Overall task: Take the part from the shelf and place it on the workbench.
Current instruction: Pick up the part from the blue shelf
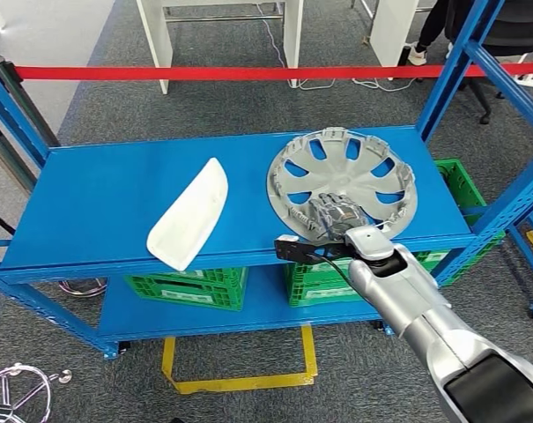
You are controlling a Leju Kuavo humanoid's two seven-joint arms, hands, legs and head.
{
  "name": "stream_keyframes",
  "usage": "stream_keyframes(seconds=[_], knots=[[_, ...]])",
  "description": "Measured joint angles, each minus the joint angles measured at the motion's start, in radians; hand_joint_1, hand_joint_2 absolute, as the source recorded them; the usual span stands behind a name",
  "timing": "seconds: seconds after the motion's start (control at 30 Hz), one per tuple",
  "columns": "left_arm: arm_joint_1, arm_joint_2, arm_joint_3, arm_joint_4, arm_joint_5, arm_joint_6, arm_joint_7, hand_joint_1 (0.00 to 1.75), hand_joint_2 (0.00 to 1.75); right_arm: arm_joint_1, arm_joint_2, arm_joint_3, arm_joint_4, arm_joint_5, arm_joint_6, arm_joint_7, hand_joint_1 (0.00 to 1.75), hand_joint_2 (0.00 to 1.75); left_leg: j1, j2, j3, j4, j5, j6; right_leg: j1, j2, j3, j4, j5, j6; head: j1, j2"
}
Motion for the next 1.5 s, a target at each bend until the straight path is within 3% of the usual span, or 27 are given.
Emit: stream_keyframes(seconds=[1.07,1.5], knots=[[0.002,-0.003,0.02,0.009,-0.003,0.002,-0.006,0.0,0.0,0.091,-0.011,0.025,-0.231,-0.03,-0.008,0.062,0.0,1.75,0.0,0.0,-0.001,0.0,0.0,0.0,0.0,0.0,-0.002,0.0,0.0,0.0,0.0,0.0],[0.008,-0.005,0.031,0.017,0.001,0.003,-0.017,0.0,0.0,0.181,-0.08,-0.001,-0.247,-0.051,-0.02,0.07,0.0,1.75,0.0,0.0,-0.002,0.0,0.0,0.0,0.0,0.0,-0.002,0.0,0.0,0.0,0.0,0.0]])
